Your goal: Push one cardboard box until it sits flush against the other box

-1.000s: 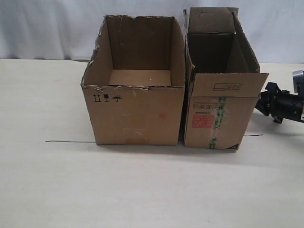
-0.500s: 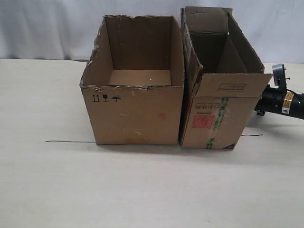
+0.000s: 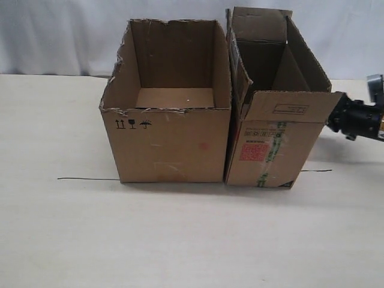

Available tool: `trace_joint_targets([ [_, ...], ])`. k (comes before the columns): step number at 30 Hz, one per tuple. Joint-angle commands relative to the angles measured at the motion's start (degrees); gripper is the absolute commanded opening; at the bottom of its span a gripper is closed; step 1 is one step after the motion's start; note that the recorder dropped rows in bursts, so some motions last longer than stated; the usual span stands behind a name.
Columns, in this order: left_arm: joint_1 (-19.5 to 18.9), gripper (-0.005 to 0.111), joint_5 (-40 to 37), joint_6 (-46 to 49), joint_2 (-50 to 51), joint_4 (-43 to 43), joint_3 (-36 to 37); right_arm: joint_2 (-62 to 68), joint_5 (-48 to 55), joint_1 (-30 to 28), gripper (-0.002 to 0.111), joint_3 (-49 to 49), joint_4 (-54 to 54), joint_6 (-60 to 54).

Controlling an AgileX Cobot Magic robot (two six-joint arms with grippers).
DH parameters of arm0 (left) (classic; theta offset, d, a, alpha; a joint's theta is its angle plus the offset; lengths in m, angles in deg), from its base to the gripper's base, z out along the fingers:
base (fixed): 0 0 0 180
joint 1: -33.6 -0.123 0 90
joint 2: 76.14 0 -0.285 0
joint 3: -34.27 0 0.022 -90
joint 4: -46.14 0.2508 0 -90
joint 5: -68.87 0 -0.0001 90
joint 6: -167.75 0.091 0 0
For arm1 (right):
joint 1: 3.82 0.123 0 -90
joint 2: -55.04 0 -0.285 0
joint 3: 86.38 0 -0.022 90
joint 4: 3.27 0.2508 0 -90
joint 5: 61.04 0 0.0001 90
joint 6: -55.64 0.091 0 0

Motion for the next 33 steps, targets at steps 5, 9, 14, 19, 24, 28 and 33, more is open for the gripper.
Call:
trace_joint_targets([
  [5,0.33,0.0,0.58,-0.33,-0.19,0.19,0.11,-21.99,6.68,-5.16,0.005,23.57,19.35,-20.47],
  [9,0.33,0.0,0.58,-0.33,-0.19,0.19,0.11,-31.76,3.98,-5.06,0.005,37.84,34.55,-34.01],
  [14,0.33,0.0,0.58,-0.33,-0.19,0.19,0.11,-40.55,0.89,-5.06,0.005,49.68,36.84,-40.99],
  [19,0.33,0.0,0.58,-0.33,-0.19,0.19,0.11,-45.64,1.12,-5.06,0.005,55.66,33.41,-41.95],
  [24,0.33,0.0,0.58,-0.33,-0.19,0.19,0.11,-47.99,1.12,-5.06,0.005,58.32,28.55,-41.32],
  [28,0.33,0.0,0.58,-0.33,-0.19,0.19,0.11,-48.14,1.39,-5.06,0.005,58.43,23.68,-39.99],
  [33,0.33,0.0,0.58,-0.33,-0.19,0.19,0.11,-48.43,7.45,-5.06,0.005,57.53,23.81,-40.12],
])
